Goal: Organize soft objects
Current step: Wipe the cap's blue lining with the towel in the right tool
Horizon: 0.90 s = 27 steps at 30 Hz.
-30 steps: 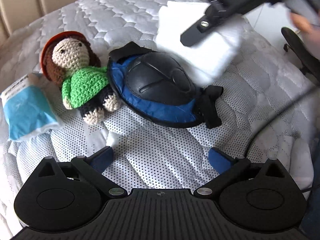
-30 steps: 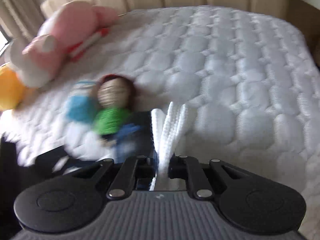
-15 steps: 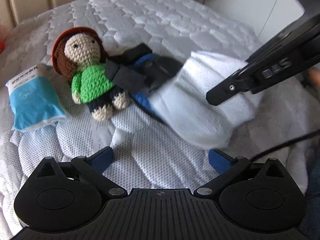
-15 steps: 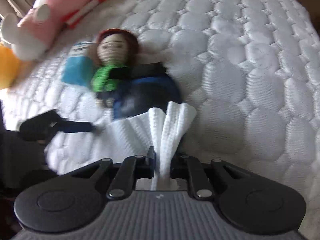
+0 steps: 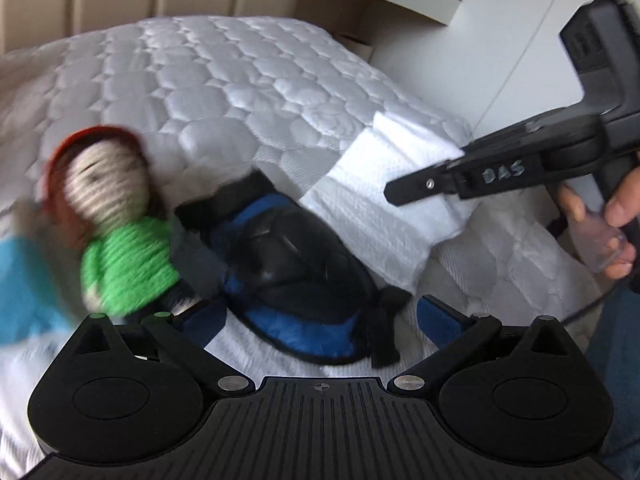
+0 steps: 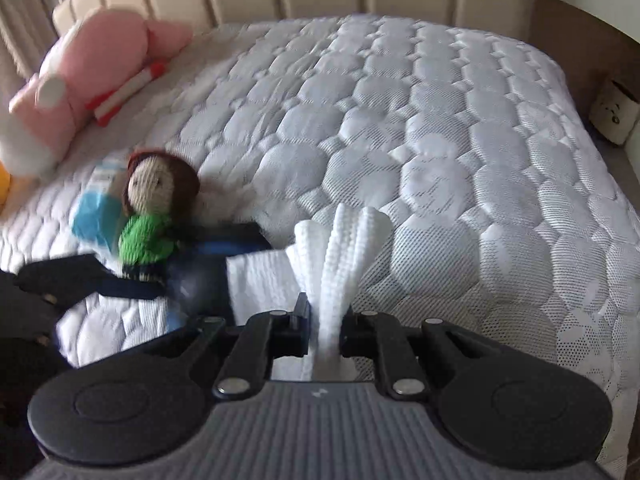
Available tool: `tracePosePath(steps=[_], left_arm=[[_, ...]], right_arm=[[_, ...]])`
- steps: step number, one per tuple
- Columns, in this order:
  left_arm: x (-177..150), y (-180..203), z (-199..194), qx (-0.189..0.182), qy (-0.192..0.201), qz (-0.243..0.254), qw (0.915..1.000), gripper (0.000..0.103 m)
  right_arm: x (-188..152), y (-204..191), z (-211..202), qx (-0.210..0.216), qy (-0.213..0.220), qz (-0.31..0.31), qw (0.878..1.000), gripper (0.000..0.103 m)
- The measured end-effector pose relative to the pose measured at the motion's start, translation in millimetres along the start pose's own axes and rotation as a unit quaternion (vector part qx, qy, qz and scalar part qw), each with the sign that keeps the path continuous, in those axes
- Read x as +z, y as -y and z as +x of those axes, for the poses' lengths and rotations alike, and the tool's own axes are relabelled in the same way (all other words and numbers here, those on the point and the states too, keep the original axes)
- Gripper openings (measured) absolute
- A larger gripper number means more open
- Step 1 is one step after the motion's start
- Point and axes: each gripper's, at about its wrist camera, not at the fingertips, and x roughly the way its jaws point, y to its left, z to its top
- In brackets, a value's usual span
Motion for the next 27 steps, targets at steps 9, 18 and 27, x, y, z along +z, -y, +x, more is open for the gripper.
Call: tracePosePath(steps=[9,18,27], left_arm=[[27.9,42.6,39.2,-0.035,-0.008,0.090,0.9953,0.103],[-7.7,10.9,-10.7,0.004,-0.066,-0.019,0.9976,0.103],[-42.4,-35.7,-40.7,-0.003,-0.052,-0.157,0.9862,0.103]], right_arm=[[8.5,34.6,-21.7,0.102,0.085,0.093,0.987,0.015],[17.1,33.1,17.7,0.147,0.013,0.126,0.981,0.017],[17.3,28.0,19.9,-0.053,0.011,0.025,0.998,0.014]])
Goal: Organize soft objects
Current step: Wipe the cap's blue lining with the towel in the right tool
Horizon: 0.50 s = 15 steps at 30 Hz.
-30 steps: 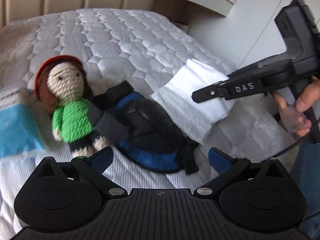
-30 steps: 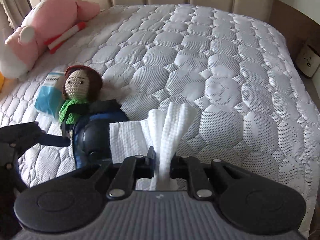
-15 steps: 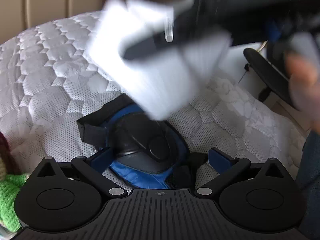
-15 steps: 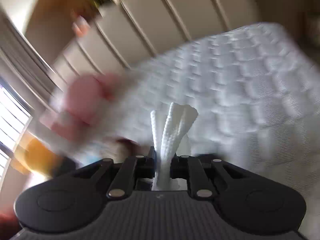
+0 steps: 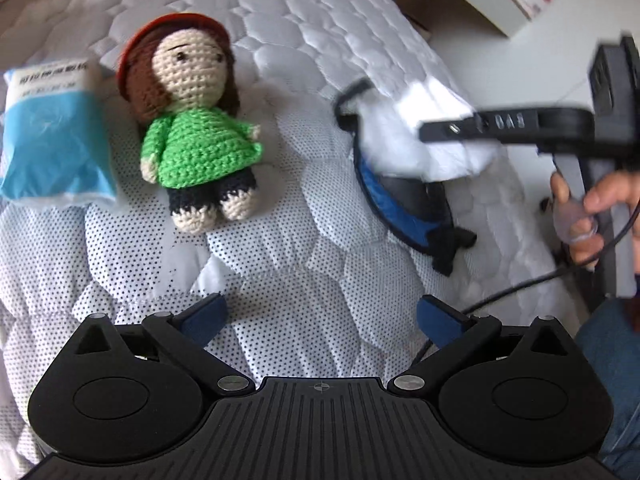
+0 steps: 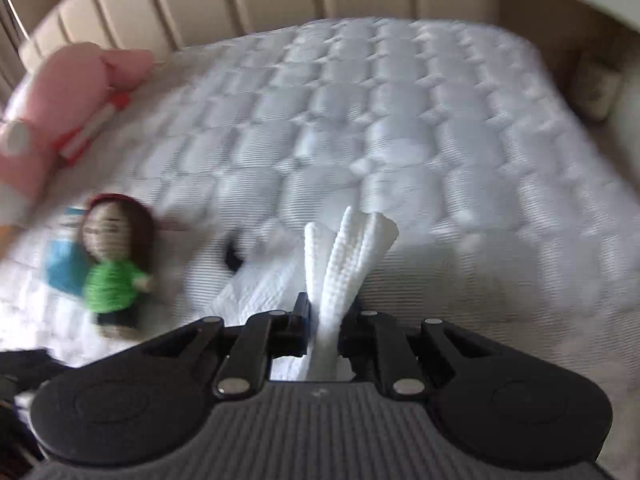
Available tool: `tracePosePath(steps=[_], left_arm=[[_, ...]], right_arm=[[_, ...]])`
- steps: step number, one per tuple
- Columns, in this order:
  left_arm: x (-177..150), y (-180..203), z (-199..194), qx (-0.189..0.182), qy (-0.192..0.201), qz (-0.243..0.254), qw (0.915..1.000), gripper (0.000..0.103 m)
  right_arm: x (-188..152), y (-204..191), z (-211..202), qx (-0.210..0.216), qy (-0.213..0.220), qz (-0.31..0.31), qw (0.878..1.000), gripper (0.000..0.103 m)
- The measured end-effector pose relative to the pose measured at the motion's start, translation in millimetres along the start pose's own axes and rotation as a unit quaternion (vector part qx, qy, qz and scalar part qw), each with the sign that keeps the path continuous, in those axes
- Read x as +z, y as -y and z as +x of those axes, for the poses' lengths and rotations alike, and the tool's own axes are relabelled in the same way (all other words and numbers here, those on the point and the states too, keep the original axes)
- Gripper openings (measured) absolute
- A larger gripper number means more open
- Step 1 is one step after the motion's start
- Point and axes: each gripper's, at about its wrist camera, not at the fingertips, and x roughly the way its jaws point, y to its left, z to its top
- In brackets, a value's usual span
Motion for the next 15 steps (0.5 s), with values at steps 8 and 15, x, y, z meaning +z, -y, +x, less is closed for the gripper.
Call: tracePosePath(steps=[8,15], left_arm=[[-5.2,12.6,1.5,0.003,-0.008,0.040,0.9991,0.103],[-5.1,9.3,0.9,-0.004,-0.012,0.021,0.9997,0.103]], right_arm=[[-0.4,-5.8,2.1,0.029,-0.002,0.005,1.000,0.015],[5.8,-7.9,13.2,-0.011,0.004,-0.008,1.000,0.053]])
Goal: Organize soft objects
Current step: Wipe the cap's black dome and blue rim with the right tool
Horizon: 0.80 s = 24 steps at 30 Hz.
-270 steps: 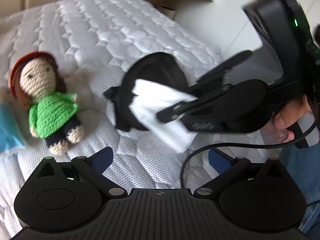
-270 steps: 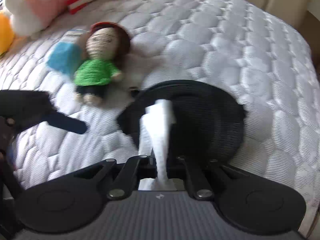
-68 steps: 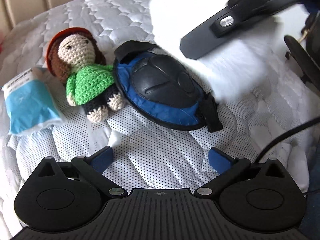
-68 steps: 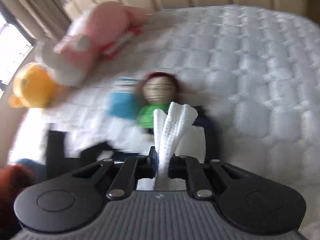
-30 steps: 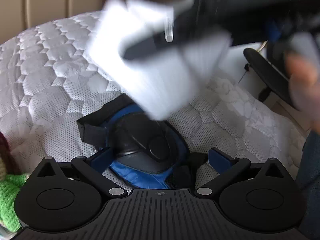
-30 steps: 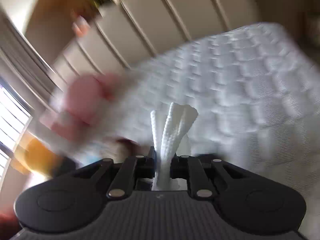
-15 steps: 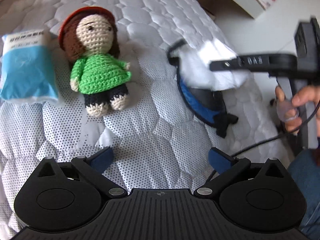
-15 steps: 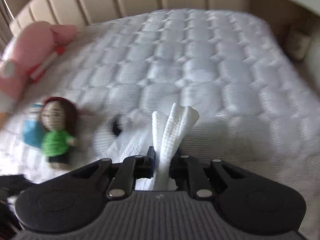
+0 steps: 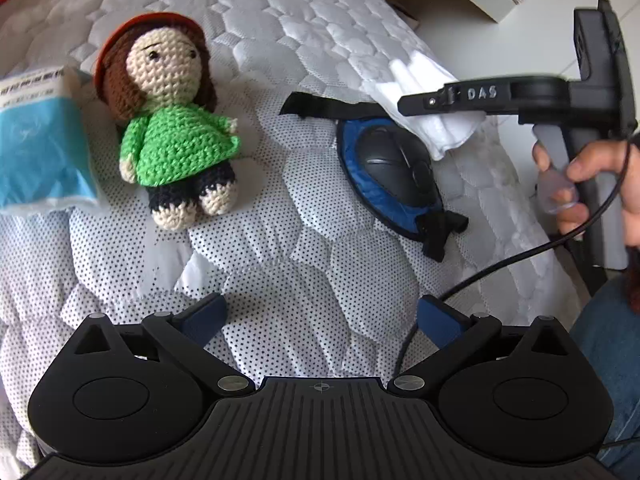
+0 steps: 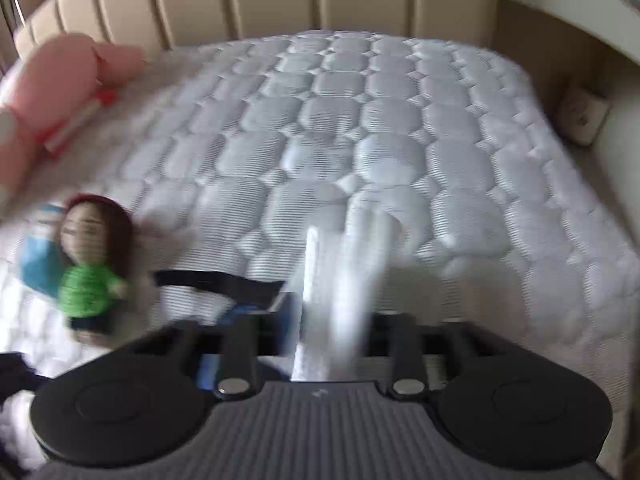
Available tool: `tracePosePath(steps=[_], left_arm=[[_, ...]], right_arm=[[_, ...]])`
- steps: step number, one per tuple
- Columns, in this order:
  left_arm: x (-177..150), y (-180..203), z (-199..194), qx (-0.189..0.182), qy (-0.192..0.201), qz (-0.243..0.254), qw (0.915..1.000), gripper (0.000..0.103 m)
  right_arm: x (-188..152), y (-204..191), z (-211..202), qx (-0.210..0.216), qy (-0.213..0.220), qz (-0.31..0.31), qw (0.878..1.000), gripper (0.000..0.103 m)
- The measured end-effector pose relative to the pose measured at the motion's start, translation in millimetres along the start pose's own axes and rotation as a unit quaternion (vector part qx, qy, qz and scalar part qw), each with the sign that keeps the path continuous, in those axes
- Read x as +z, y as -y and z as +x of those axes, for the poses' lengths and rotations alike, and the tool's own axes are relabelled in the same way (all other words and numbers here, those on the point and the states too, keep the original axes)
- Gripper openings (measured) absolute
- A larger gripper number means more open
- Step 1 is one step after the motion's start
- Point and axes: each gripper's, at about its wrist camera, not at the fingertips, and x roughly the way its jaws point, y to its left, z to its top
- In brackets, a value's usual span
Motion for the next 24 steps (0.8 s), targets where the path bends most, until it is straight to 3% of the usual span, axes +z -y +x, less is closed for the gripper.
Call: tracePosePath(steps=[5,8,10,12,13,15,18,21,24], left_arm=[[1.3,-4.3,1.9,-0.007,0.000,-0.018,0.9998,0.103],[-0.2,-3.0,4.4,-0.006,-0.001,-0.013,0.9999,0.103],[-1.9,-0.4,8.2,-0.004,-0.002,-0.003,1.0000,0.103],[-5.0,4.3,11.2,0.003,-0.003,0.017,0.9998,0.103],[-6.8,7.3,12.7,0.008,-0.004,0.030,0.9995,0.103],[-10.0,12.8,14.8,0.017,-0.006,0.051,0.9985,0.103],[-12.5,19.2,16.5,0.030,-0.008,0.075,0.9967,0.103],[-14.1,22.3,17.4,0.036,-0.009,0.090,0.9953,0.103],[-15.6,23.8,17.6,0.038,-0.008,0.099,0.9943,0.103]], right_arm=[[8.9,13.6,22.1,0.034,-0.016,0.067,0.997,0.055],[12.1,10.7,30.2,0.021,-0.013,0.051,0.998,0.052],[8.9,6.8,31.8,0.017,-0.019,0.024,0.999,0.040],[4.7,3.7,29.2,0.015,-0.021,0.004,1.000,0.012],[3.4,2.9,25.3,0.012,-0.020,0.001,1.000,0.009],[2.1,4.5,8.3,0.021,-0.006,0.020,1.000,0.009],[0.4,5.7,-17.7,0.086,-0.003,0.072,0.994,0.009],[-9.2,-4.9,-27.9,0.131,-0.028,0.101,0.986,0.009],[-16.5,-25.9,-30.6,0.155,-0.057,0.078,0.983,0.010]])
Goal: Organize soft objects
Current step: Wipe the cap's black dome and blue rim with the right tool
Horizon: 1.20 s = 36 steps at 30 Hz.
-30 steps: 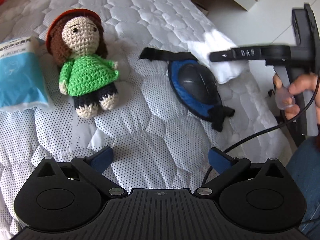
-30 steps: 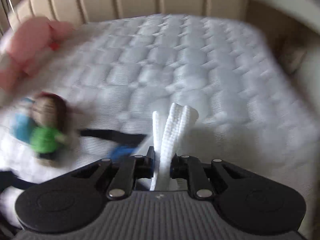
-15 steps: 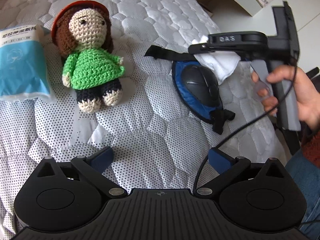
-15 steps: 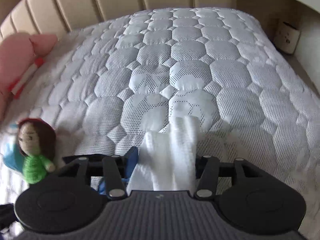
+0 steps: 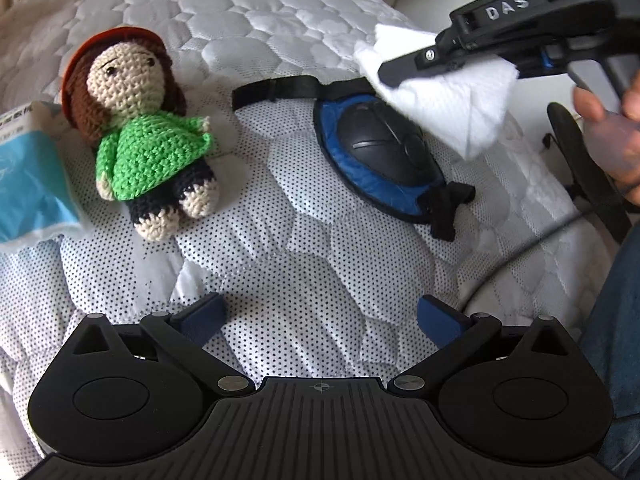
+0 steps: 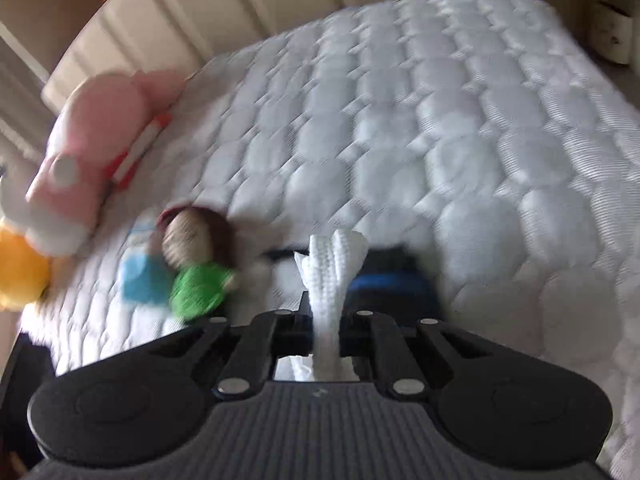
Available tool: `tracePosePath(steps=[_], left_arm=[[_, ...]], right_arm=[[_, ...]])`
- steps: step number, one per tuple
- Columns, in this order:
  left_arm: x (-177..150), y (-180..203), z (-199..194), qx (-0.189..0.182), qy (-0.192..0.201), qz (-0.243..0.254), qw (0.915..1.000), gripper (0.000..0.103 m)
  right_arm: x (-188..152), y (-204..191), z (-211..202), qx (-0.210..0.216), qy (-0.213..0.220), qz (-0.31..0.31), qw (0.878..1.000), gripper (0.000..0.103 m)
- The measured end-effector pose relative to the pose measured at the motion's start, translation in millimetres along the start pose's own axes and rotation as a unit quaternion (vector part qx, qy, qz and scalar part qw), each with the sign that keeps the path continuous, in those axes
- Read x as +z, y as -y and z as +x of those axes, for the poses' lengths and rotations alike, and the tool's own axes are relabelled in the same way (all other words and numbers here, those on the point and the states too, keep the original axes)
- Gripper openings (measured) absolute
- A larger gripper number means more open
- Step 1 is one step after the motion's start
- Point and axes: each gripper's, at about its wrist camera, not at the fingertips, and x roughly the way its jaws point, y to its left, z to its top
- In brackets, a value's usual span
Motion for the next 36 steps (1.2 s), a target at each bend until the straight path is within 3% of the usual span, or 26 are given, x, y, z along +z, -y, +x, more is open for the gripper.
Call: tracePosePath(steps=[4,8,14,18,20,23,26,28,30,33,36], left_arm=[[-1.4,2.9,0.6,0.006,0.000,0.018,0.9998,0.103],[-4.7,6.0,0.1,0.016,-0.001,0.037,0.9992,0.103],[-4.2,5.4,-1.8,0.019,-0.008,0.045,0.9988,0.103],[1.3,-12.5,-12.3,-0.001,-0.010,-0.020,0.9997,0.103],[4.4,-26.6,-23.8,0.004,0.000,-0.073,0.9973,0.103],[9.6,-50.9,-43.8,0.015,0.059,-0.133,0.9893,0.103],[19.6,-69.2,-59.7,-0.007,0.125,-0.168,0.9779,0.103],[29.3,-68.3,-64.7,0.002,0.147,-0.152,0.9773,0.103],[41.0,-59.7,-60.9,0.038,0.150,-0.116,0.9811,0.103],[63.9,-50.2,-36.1,0.110,0.131,-0.062,0.9833,0.103],[84.9,-52.8,-4.9,0.169,0.102,-0.059,0.9786,0.103]], right_arm=[[-21.1,-19.8,22.6,-0.027,-0.081,-0.040,0.996,0.010],[-31.9,-14.1,28.4,-0.075,-0.118,-0.047,0.989,0.011],[-30.6,6.1,10.9,-0.157,-0.104,-0.040,0.981,0.014],[-30.5,4.5,-1.3,-0.195,-0.074,-0.068,0.976,0.014],[-26.9,-3.2,-11.0,-0.153,-0.049,-0.062,0.985,0.014],[-14.5,-11.8,-23.5,-0.061,-0.006,-0.015,0.998,0.014],[1.5,-21.6,-25.2,-0.027,0.039,0.000,0.999,0.014],[7.5,-23.5,-26.1,-0.015,0.066,0.006,0.998,0.014],[9.1,-23.3,-25.9,-0.006,0.079,0.004,0.997,0.014],[5.6,-19.7,-26.1,-0.009,0.081,-0.016,0.997,0.014],[2.5,-6.5,-29.9,-0.002,0.082,-0.007,0.997,0.016]])
